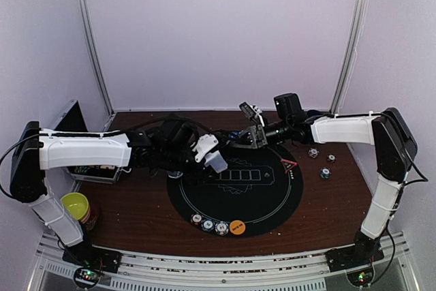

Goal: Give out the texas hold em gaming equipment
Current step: Pick up the poker card from the face-down deck piles.

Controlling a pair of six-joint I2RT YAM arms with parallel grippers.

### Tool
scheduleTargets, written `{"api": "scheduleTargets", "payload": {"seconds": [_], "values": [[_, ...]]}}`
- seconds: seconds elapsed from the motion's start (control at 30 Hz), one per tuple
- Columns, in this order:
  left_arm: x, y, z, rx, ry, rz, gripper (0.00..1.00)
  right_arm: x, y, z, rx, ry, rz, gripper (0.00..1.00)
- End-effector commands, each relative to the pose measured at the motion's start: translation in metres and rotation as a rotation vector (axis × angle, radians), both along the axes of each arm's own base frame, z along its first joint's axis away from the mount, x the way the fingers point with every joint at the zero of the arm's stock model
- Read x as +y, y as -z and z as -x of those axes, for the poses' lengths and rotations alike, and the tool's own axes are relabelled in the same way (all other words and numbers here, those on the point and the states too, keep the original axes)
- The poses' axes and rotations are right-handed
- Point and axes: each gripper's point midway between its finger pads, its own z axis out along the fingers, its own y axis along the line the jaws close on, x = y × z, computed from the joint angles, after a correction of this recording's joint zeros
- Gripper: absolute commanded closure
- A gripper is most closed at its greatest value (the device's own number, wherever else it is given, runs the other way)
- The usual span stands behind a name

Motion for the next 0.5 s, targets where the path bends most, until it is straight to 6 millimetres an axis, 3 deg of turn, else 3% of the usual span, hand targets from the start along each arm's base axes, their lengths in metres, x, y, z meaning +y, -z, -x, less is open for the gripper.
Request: {"api": "scheduleTargets", "payload": {"seconds": [0.0, 0.47], "values": [[-0.004, -0.025, -0.001, -0.054, 0.008, 0.048, 0.40, 0.006, -0.014, 0.014, -0.056, -0.044, -0.031, 0.44], [-0.005, -0.027, 0.002, -0.058, 0.015, 0.055, 0.40, 0.022, 0.008, 0.021, -0.012, -0.061, 0.012, 0.43]]}}
